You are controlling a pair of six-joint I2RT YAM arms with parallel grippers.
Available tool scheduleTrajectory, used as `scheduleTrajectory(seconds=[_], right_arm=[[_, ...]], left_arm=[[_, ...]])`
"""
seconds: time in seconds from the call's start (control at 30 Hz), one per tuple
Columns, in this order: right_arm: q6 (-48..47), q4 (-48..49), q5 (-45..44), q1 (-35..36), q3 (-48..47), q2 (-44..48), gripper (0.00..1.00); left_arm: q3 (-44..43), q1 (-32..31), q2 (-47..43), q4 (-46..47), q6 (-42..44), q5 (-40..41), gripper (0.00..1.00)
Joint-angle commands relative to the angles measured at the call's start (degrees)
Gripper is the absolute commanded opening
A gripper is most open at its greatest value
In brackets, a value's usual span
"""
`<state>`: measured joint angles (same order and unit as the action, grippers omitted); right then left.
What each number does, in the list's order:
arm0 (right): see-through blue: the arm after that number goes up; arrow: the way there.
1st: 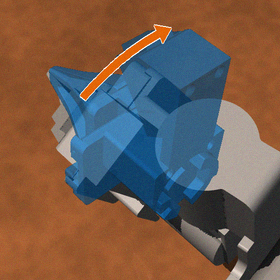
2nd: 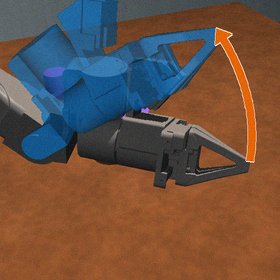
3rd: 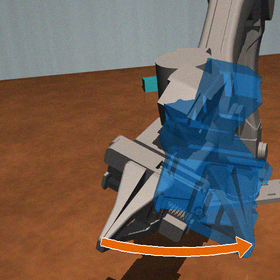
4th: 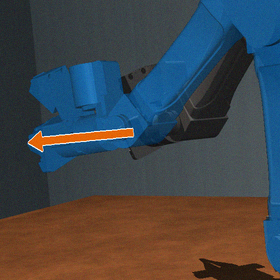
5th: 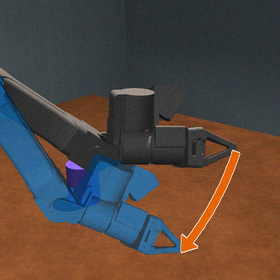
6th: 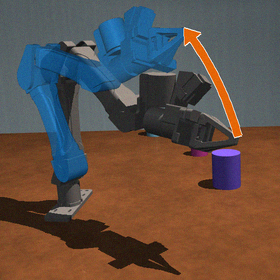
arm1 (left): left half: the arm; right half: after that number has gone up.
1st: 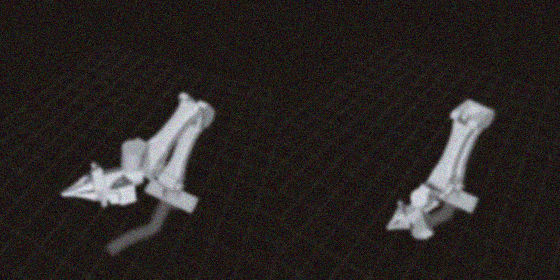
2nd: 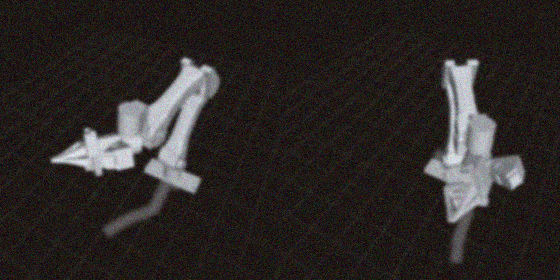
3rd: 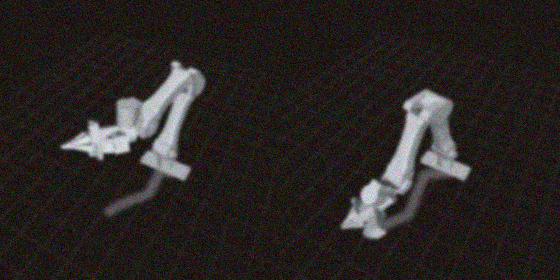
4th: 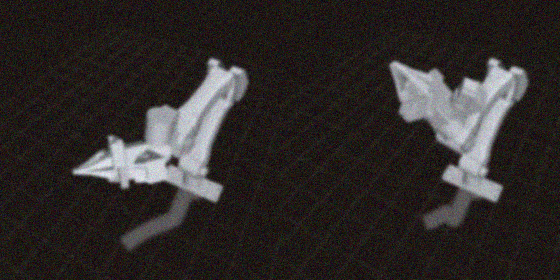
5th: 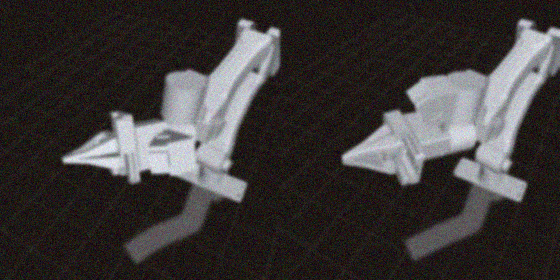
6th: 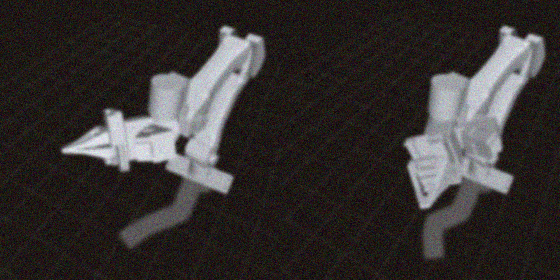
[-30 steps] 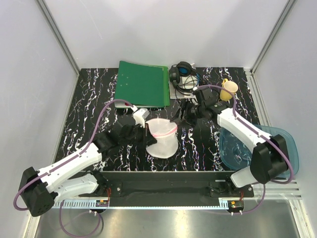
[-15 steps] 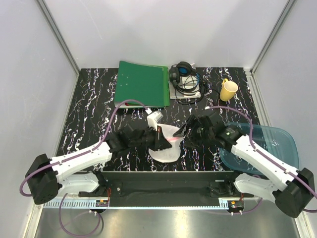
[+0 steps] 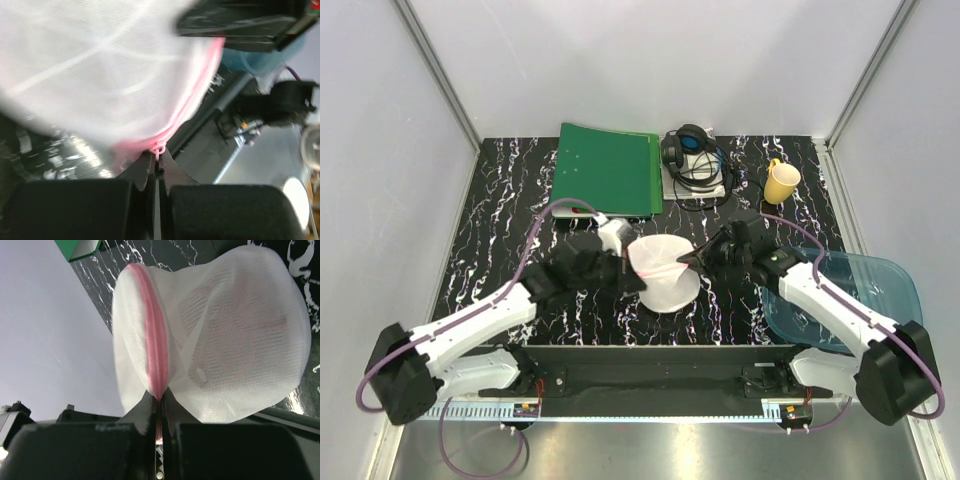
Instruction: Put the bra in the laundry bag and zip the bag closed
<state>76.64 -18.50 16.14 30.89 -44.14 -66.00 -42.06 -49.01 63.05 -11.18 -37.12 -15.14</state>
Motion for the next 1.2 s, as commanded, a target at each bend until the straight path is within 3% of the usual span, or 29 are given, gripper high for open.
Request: scheduleTrajectory(seconds=[0.0, 0.17, 0.2, 0.23, 0.27, 0.3, 0.4, 0.47, 0.67, 0.77, 0.93, 1.07, 1.17], right_arm=[[-7.64, 4.44, 6.79, -3.56, -0.94, -2.11, 0.00], [-19.05, 2.08, 9.53, -4.00, -6.65, -6.94, 0.01], [-21.94, -0.54, 8.74, -4.00, -8.49, -8.95, 0.21], [-27.89, -8.66, 4.47, -3.83, -13.12, -9.93, 0.34], [-30.73, -13.18, 1.03, -3.48, -15.69, -10.72, 0.46], [-33.20, -17.14, -2.92, -2.25, -17.98, -11.95, 0.65], [-37.09, -26.22, -20.04, 0.90, -22.30, -11.18, 0.82], [-36.92, -29.04, -24.12, 3.28, -22.31, -10.12, 0.89], [-31.48, -29.67, -35.64, 18.48, -18.36, -4.60, 1.00], [-26.38, -23.27, -39.08, 25.25, -10.55, 3.11, 1.00], [-20.48, -3.76, -41.54, 33.86, 9.83, 20.35, 1.00], [-18.46, 7.23, -40.84, 37.22, 22.67, 33.36, 1.00], [-18.11, 12.52, -41.80, 39.24, 29.01, 37.68, 1.00]], left_arm=[[0.67, 7.34, -6.61, -7.62, 3.46, 2.13, 0.00], [-2.83, 9.55, -4.96, -11.57, 6.18, 2.30, 0.00], [-3.81, 9.55, -4.52, -12.19, 6.62, 2.65, 0.01], [-4.86, 9.55, -4.16, -13.68, 7.84, 4.13, 0.11], [-7.31, 9.55, -3.55, -14.48, 8.38, 5.28, 0.35], [-8.20, 9.55, -3.63, -15.27, 8.91, 6.42, 0.46], [-9.88, 9.03, -5.47, -15.89, 9.61, 11.26, 0.64], [-10.14, 7.28, -6.44, -15.54, 9.70, 14.25, 0.67], [-3.92, -6.16, -14.08, -10.37, 7.34, 25.40, 0.74], [4.51, -13.20, -21.37, -5.10, 3.38, 29.55, 0.78], [16.91, -23.03, -37.59, -0.16, -1.98, 33.59, 0.86], [27.71, -25.78, -52.79, 1.77, -4.18, 32.89, 0.90], [32.21, -25.78, -62.40, 2.48, -5.85, 31.40, 0.92]])
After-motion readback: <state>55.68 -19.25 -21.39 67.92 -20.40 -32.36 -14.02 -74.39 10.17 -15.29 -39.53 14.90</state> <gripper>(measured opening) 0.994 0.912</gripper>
